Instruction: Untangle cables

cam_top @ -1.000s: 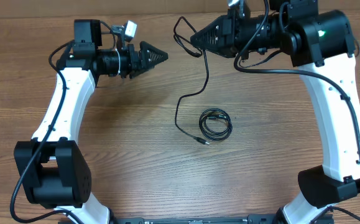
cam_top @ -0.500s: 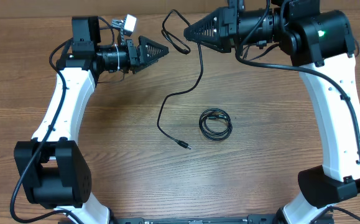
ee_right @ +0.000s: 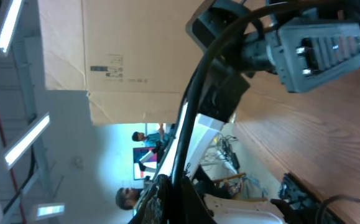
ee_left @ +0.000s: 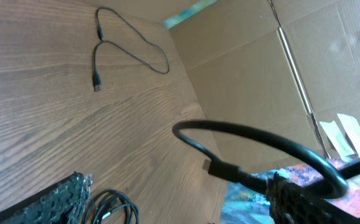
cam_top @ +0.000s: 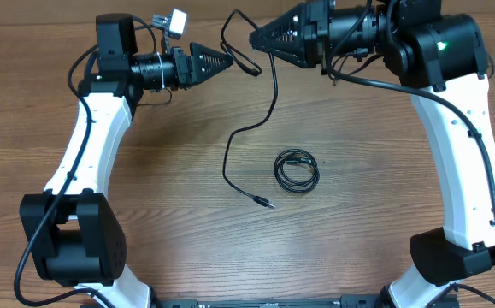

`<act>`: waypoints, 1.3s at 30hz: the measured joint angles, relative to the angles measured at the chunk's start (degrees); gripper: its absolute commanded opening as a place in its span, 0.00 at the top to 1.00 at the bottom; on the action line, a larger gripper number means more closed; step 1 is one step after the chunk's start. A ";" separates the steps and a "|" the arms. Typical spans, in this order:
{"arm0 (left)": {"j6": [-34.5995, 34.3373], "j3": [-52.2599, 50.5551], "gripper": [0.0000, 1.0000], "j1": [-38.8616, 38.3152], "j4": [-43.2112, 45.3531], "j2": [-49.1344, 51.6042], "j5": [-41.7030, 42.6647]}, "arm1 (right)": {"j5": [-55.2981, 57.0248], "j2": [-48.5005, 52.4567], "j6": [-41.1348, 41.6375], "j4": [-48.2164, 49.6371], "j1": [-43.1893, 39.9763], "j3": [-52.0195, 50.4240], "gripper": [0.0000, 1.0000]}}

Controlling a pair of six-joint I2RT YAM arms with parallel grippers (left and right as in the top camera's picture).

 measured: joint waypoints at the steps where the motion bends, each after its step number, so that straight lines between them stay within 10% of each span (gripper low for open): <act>1: -0.26 0.00 0.06 -0.22 0.39 0.00 -0.07 | -0.22 0.02 0.50 0.31 0.13 0.00 0.96; 7: -2.64 0.00 0.12 -1.92 6.08 0.00 -1.81 | -1.03 0.00 3.43 1.16 2.21 0.00 0.96; 18: -14.67 0.00 0.78 -2.43 7.91 0.00 -11.80 | -1.44 0.00 5.51 1.20 3.10 0.00 0.96; 24: -16.74 0.00 0.77 -2.05 6.84 0.00 -12.92 | -0.39 0.02 1.86 1.55 3.02 0.00 0.96; 31: -18.58 0.00 0.44 1.42 -0.11 0.00 -11.28 | 5.20 0.02 -11.15 -7.58 0.46 0.00 0.96; 39: -19.91 0.02 0.41 5.84 -9.16 0.00 -2.75 | 10.80 0.07 -32.54 -18.36 0.94 -0.04 0.96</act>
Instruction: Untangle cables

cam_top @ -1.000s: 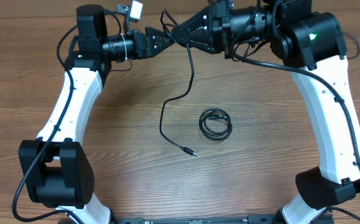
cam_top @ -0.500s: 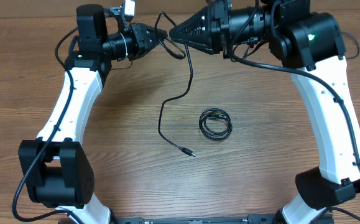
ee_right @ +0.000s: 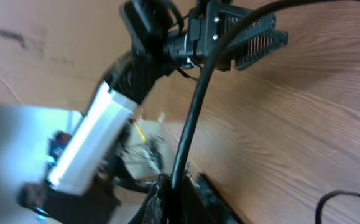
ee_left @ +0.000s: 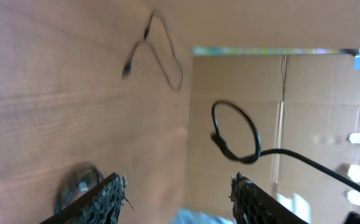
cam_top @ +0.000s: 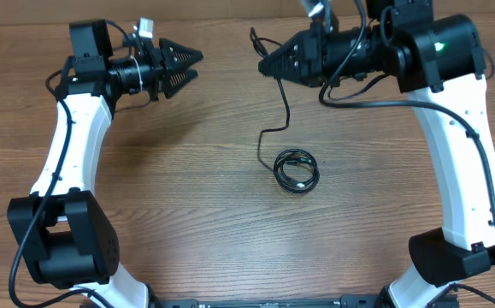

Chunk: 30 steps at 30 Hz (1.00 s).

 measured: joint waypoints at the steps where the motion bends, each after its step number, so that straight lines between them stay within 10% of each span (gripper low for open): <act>1: -0.15 -0.02 0.40 -0.57 -2.71 0.00 0.59 | 0.28 0.00 -2.78 -0.74 0.50 0.00 0.96; 11: -0.46 -0.02 0.41 -5.18 -8.24 0.00 -0.04 | 8.96 0.00 -21.22 -12.35 3.80 -0.02 0.96; 30: -1.51 -0.02 0.45 -4.04 -13.75 0.00 -4.48 | 18.84 0.11 -31.17 -12.46 7.50 -3.76 0.96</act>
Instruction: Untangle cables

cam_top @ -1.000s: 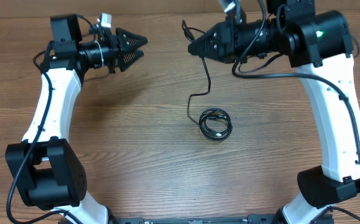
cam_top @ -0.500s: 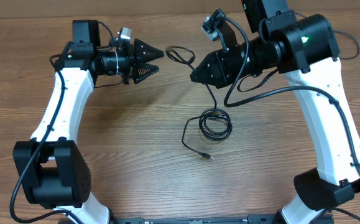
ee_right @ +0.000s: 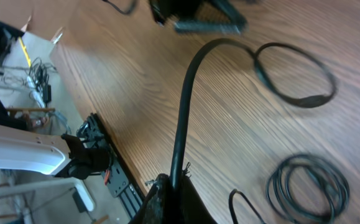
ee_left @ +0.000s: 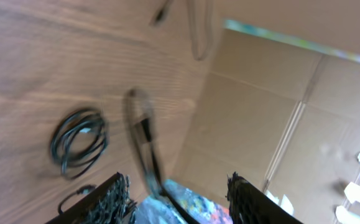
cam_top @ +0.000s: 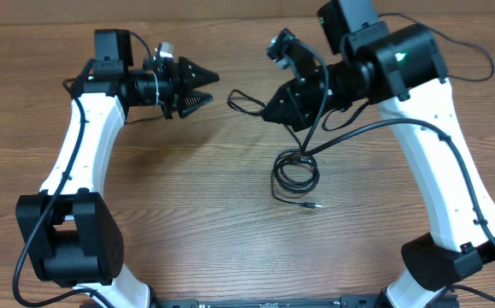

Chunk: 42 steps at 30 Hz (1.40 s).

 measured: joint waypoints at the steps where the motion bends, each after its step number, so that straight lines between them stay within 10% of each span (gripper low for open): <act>1: 0.00 0.00 0.44 -0.33 -1.49 0.00 -1.25 | 0.00 0.00 -0.04 0.57 0.57 0.00 0.96; 7: 0.07 0.00 0.43 -2.12 -3.74 0.00 -5.27 | 0.04 0.04 -0.39 1.99 2.19 0.00 0.96; 23: 0.48 0.00 0.94 -2.12 -6.01 0.00 -10.47 | 0.07 0.04 -0.48 2.97 2.19 0.00 0.96; 29: 0.46 0.00 0.96 -2.12 -6.49 0.00 -13.05 | 1.68 0.04 0.24 3.19 2.19 0.00 0.96; 42: 0.46 0.00 0.96 -2.12 -20.92 0.00 -46.53 | 27.28 0.04 24.65 5.86 1.18 0.00 0.96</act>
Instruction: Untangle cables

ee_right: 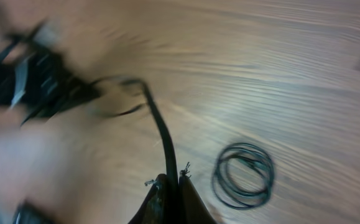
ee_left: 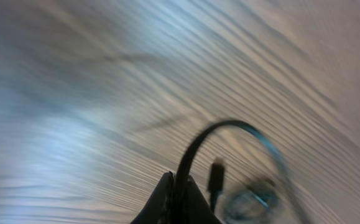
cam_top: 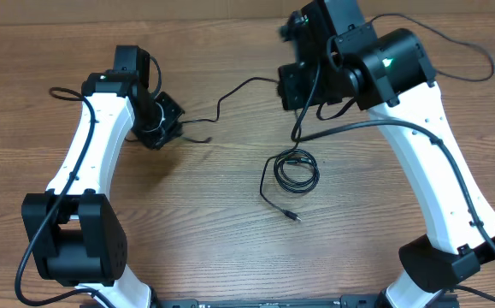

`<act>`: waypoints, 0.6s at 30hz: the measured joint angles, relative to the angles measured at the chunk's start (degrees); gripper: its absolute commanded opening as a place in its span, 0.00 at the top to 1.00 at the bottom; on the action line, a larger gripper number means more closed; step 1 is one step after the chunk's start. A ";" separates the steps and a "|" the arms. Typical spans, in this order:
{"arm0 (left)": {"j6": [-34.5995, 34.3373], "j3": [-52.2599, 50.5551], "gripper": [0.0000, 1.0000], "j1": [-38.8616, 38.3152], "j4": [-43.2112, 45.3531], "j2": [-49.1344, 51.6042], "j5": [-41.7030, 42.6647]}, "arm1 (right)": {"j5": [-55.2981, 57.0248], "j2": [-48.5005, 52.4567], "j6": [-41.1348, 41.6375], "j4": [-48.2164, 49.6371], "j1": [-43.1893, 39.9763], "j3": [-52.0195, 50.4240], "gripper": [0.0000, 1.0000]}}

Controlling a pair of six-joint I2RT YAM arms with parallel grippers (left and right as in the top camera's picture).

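Observation:
A thin black cable (cam_top: 234,89) runs taut from my left gripper (cam_top: 163,128) to my right gripper (cam_top: 296,85). Both are shut on it. The left wrist view is blurred, but its jaws pinch the cable (ee_left: 195,146), and a plug (ee_left: 216,175) hangs close by. In the right wrist view the cable (ee_right: 156,118) rises from the closed jaws toward the left gripper (ee_right: 40,81). A small black coil (cam_top: 297,171) lies on the table below the right gripper. Its loose tail ends in a plug (cam_top: 293,218).
The wooden table (cam_top: 187,239) carries only the cable and coil. Cardboard walls (cam_top: 213,8) stand along the back edge. The right arm's own thick lead (cam_top: 350,128) hangs beside the coil.
My left gripper was open and pointing right; now it points down, lower on the table, and is shut on the cable. The right gripper stands higher and further back. The cable now stretches between them.
The right gripper held the cable at the back, its long tail lying on the table, while the left gripper stood open nearby. Then the tail was lifted. Then the right gripper was low over the coil. Now both grippers hold the cable.

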 measured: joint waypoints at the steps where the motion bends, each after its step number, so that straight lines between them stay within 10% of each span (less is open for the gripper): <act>1: 0.02 0.00 0.96 0.00 -0.74 0.00 -2.58 | 1.88 0.00 2.01 0.15 -0.39 0.00 0.96; 5: 1.22 0.00 0.93 0.00 -2.01 0.00 -9.51 | 6.16 0.00 7.17 1.31 -1.66 -0.07 0.96; 9: 2.67 0.00 0.26 0.00 -2.58 0.00 -12.92 | 9.11 0.02 10.97 1.70 -2.19 -0.17 0.96; 12: 4.46 0.00 0.05 0.00 -2.89 0.00 -12.24 | 10.62 0.02 12.81 3.56 -2.82 -0.15 0.96; 18: 8.09 0.00 0.00 0.00 -2.93 0.00 -10.49 | 8.17 0.09 13.73 4.13 -3.08 3.26 0.96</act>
